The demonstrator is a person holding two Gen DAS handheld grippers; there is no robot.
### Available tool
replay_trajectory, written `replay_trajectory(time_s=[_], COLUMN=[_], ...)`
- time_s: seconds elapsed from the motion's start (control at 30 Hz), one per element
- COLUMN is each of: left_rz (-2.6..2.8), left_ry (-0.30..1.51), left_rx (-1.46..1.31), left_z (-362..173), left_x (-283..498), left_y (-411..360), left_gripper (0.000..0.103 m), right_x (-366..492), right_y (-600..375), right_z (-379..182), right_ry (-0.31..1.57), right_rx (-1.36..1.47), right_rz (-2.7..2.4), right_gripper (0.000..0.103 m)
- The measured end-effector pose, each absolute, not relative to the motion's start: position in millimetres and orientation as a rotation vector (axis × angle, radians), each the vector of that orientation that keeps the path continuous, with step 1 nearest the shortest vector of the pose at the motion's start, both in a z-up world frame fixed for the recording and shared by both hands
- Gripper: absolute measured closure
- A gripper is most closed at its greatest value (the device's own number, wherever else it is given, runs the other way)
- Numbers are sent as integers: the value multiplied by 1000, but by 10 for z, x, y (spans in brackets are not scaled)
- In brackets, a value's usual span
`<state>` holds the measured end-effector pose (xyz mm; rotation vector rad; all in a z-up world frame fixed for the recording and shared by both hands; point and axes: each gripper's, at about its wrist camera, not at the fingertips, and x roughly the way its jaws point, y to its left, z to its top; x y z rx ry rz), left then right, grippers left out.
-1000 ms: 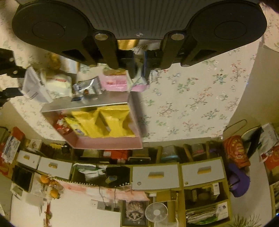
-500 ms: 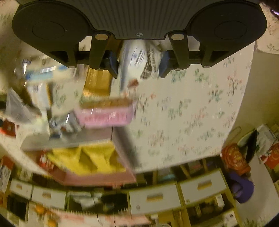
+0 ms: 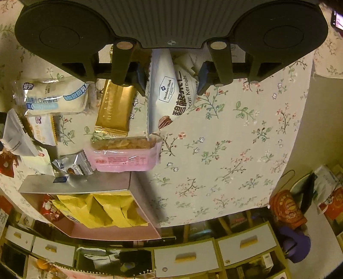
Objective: Organize snacks
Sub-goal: 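Lift both white packets off the table toward the pink box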
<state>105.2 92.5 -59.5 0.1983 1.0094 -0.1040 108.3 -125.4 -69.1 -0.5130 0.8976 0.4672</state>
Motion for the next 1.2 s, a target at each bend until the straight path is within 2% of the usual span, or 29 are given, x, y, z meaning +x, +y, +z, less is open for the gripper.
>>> replay_trajectory(time_s=[0.23,0.37,0.47,0.5,0.9,1.2], left_rz=[-103,-106,-105,-105,-102,-173], left_ry=[999,1000,995,992,922,834], left_rx=[212,204,193,189,144,184], left_z=[-601,-596,-576,-565,-330,-54], left_x=[1034,1041,1041,1040,975,1101], left_y=[906,924,941,944,977,616], left_gripper=[60,60,61,64,65,65], right_x=[1186,1196,1186,1171,1089,1350], right_y=[-1131,-1139,-1180,-1188,-1266,-1413], right_z=[-877,-865,-834,-833,-561,-389], right_ry=[901,887,884,881,818,790], right_rx=[-602,-588,-558,-563,-527,-470], right_rz=[465,484,498,497,471,389], right_gripper=[56,66,68,68,69,69])
